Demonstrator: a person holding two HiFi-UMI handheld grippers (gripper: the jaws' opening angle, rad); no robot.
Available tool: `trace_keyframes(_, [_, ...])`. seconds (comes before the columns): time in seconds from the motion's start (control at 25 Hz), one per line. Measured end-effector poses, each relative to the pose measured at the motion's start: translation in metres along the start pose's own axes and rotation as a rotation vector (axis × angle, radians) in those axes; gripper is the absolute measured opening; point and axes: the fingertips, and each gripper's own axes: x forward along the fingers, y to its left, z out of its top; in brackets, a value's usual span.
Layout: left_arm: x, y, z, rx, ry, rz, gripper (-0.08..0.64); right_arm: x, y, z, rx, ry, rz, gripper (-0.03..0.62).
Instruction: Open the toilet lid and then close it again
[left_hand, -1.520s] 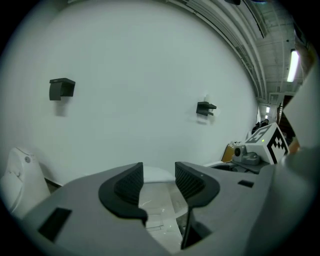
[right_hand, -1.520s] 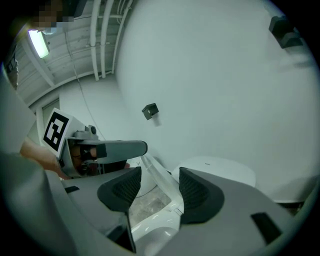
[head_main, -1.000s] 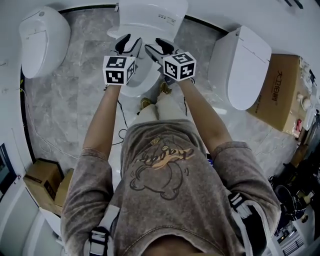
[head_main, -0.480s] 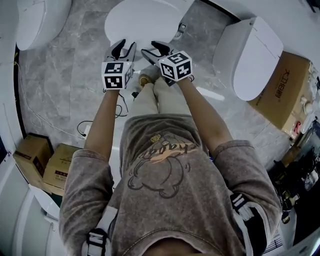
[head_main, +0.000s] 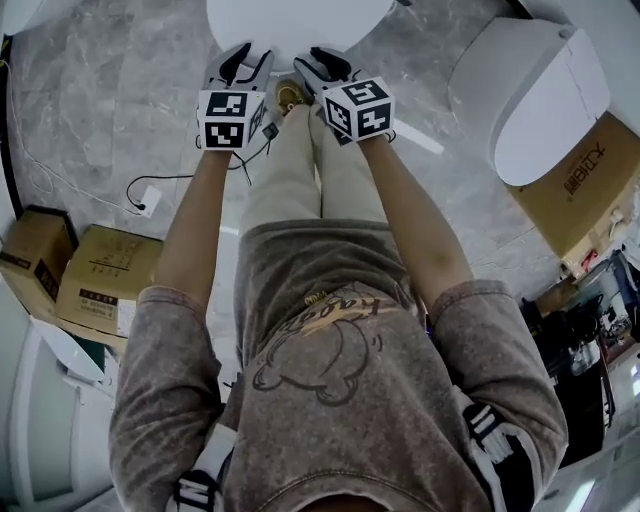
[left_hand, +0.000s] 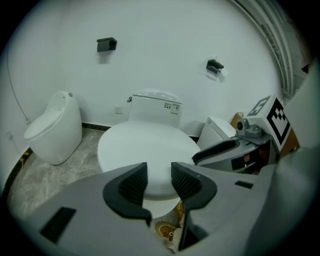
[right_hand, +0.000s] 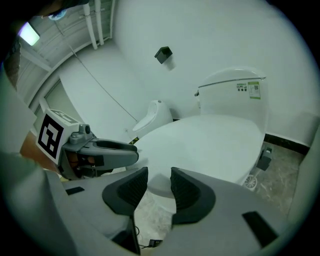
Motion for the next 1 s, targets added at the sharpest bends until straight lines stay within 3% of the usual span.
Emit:
trace_keyframes(0.6, [0.078, 0.024, -0.126, -0.076, 0.136, 0.016, 0.155, 0.075, -0.036, -0.105, 0.022, 0.133, 0.0, 0.144])
trace_keyframes(0.76, [0.086, 0.031, -0.131, -0.111, 0.136, 0.048, 0.129, 0.082, -0.047, -0.109, 0.025, 0.136, -0.011, 0.086])
trace_keyframes(1.0, [0.074, 0.028, -0.116, -0.138, 0.164, 0.019, 0.13, 0.07, -0.043, -0.096, 0.02, 0.175, 0.007, 0.084])
